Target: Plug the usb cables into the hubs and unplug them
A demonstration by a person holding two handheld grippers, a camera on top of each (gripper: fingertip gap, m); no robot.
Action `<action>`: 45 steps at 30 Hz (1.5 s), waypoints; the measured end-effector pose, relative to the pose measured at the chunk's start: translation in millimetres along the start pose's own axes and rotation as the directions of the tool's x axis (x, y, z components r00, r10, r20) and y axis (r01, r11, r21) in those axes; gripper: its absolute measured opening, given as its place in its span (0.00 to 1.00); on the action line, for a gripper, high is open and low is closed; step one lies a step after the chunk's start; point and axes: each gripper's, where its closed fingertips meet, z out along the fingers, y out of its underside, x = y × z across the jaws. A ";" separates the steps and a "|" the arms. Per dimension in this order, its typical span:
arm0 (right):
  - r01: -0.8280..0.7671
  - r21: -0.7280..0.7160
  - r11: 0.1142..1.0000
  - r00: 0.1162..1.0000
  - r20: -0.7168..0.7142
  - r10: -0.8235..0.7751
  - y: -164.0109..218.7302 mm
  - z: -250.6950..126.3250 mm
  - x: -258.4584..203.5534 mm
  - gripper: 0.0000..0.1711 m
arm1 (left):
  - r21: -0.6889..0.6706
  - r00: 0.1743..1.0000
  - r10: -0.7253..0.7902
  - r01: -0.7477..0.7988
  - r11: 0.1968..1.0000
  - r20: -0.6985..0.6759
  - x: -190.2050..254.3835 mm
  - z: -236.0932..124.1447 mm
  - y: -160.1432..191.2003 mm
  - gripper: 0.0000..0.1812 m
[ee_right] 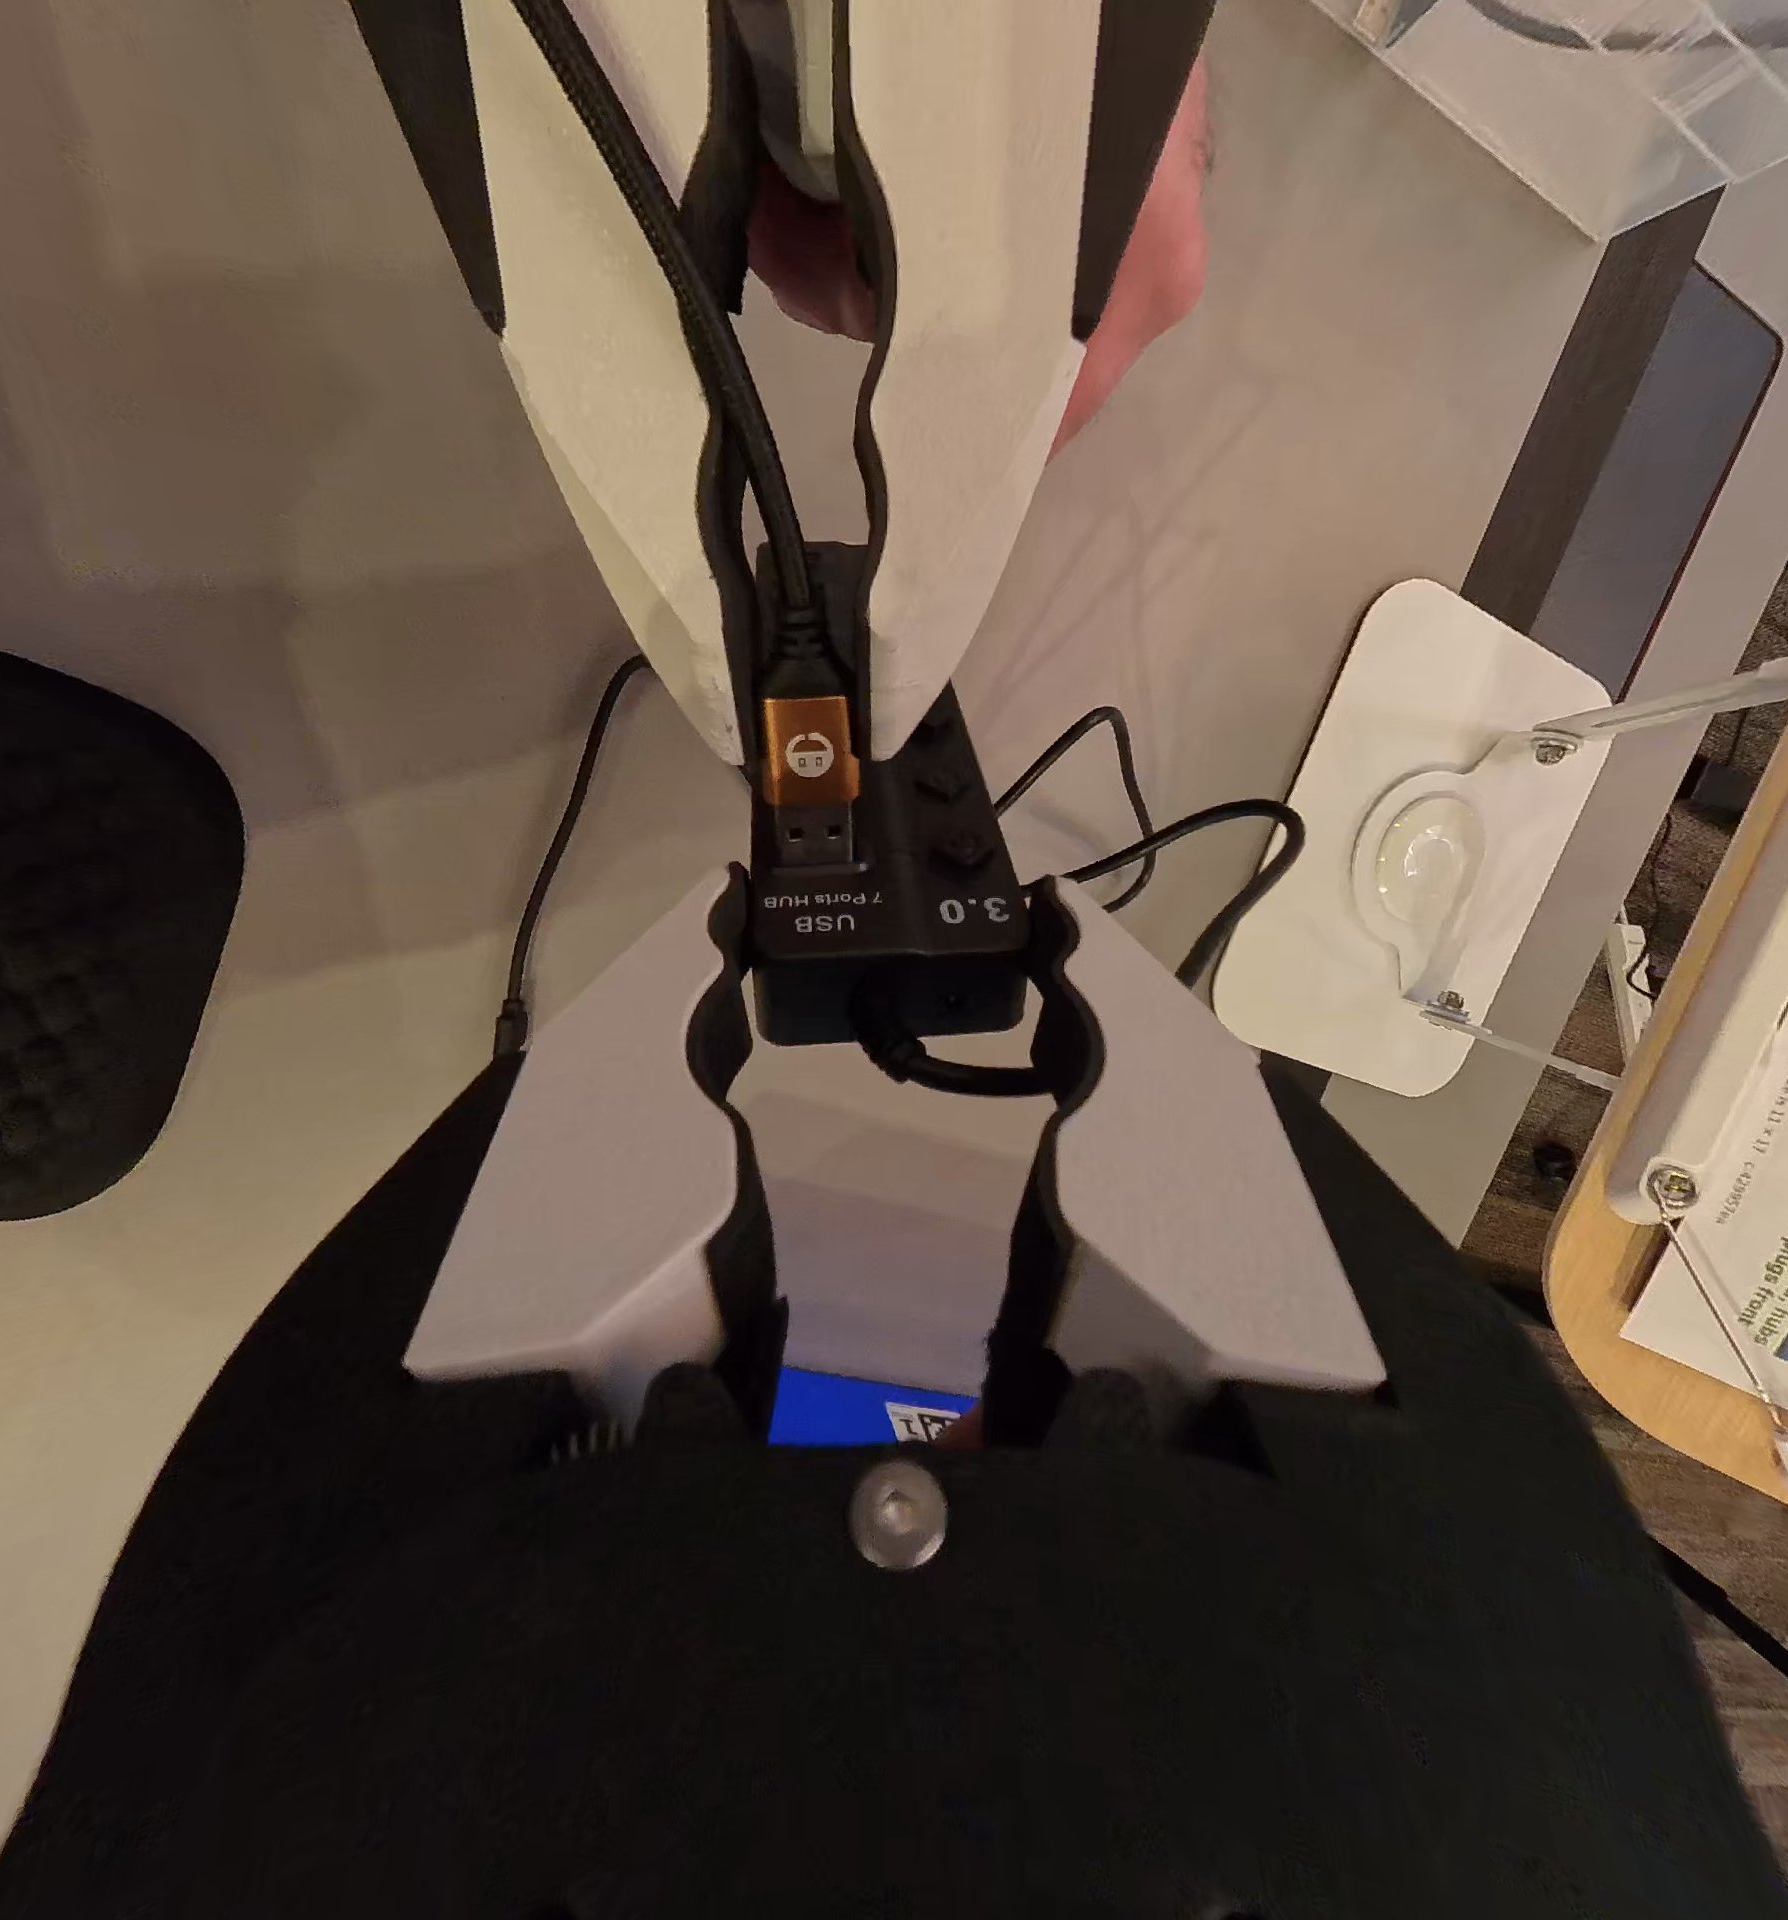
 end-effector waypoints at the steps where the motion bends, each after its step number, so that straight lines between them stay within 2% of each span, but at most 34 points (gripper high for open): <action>1: 0.000 0.002 1.000 1.000 0.000 0.000 -0.3 -0.1 -0.2 0.30 | 0.000 1.000 0.001 -0.001 1.000 -0.001 0.0 -0.3 -0.4 0.09; 17: 0.011 0.054 0.998 1.000 -0.011 -0.010 -8.4 -7.2 -0.7 0.30 | 0.017 1.000 0.019 -0.019 1.000 -0.011 0.7 -3.1 -5.2 0.09; 45: 0.032 0.039 0.999 0.999 -0.041 -0.030 -11.2 -9.6 4.7 0.29 | 0.031 1.000 0.000 0.000 1.000 0.022 -2.9 -2.9 -7.0 0.09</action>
